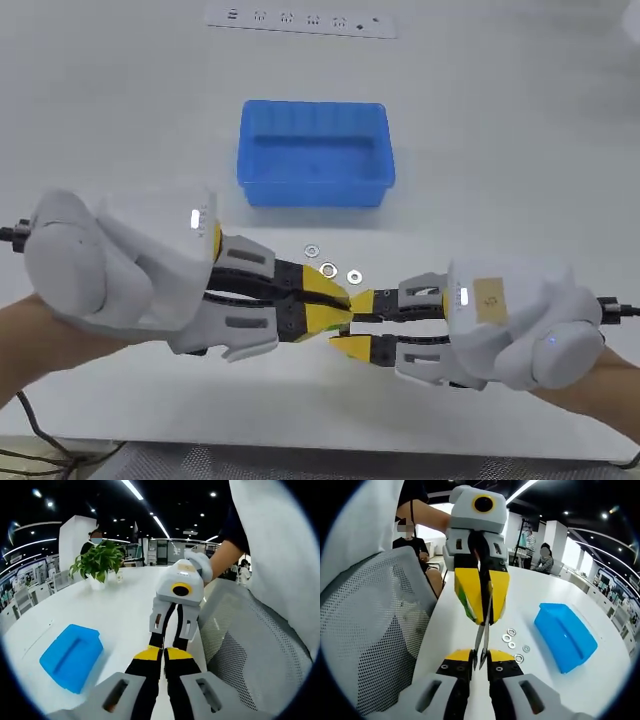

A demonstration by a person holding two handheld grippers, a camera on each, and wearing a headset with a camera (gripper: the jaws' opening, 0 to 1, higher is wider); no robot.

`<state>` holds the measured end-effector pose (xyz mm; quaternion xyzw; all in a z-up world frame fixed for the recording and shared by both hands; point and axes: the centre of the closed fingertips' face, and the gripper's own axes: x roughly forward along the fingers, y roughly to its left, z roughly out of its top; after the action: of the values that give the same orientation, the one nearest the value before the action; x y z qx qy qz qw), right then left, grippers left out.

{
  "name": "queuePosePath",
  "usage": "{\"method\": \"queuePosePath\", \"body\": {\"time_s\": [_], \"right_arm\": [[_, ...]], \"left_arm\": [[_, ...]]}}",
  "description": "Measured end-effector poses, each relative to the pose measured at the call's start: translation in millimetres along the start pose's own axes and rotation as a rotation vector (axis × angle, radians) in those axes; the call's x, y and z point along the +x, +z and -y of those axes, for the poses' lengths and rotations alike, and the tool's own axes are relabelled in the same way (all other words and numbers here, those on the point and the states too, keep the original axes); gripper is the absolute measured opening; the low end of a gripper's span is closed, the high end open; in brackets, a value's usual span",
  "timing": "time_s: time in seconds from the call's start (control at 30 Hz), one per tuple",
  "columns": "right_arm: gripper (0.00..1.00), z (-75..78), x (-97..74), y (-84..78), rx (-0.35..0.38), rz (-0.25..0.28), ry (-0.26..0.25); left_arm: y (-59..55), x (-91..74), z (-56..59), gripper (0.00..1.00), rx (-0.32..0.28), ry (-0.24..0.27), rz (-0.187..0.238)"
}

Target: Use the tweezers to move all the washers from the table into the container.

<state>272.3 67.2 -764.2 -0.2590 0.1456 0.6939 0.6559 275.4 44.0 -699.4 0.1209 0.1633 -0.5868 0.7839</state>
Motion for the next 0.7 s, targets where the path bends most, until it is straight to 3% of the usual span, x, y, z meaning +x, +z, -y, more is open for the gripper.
{"method": "queuePosePath", "body": {"time_s": [0.13,0.27,0.47,0.7], "right_arm": [[0.18,10.9,-4.5,-7.4,0.008,-0.034,-0.035],[0.19,18.1,-14.3,-10.0,0.069,-0.019,-0.068],[0.27,26.8,-25.5,-31.2,0.097,-0.062,-0.105],[0.36,29.0,-33.4,-45.6,0.159,-0.073,-0.100]], "left_arm": [[6.4,-3.6,-8.7,0.06,-0.005,0.024,0.018],[9.4,-4.4,-15.4,0.06,0.009,0.033,0.016],[14.2,0.3,-26.7,0.06,0.021,0.040,0.023],[15.3,11.3,-40.3,0.06,0.043,0.039,0.012]]}}
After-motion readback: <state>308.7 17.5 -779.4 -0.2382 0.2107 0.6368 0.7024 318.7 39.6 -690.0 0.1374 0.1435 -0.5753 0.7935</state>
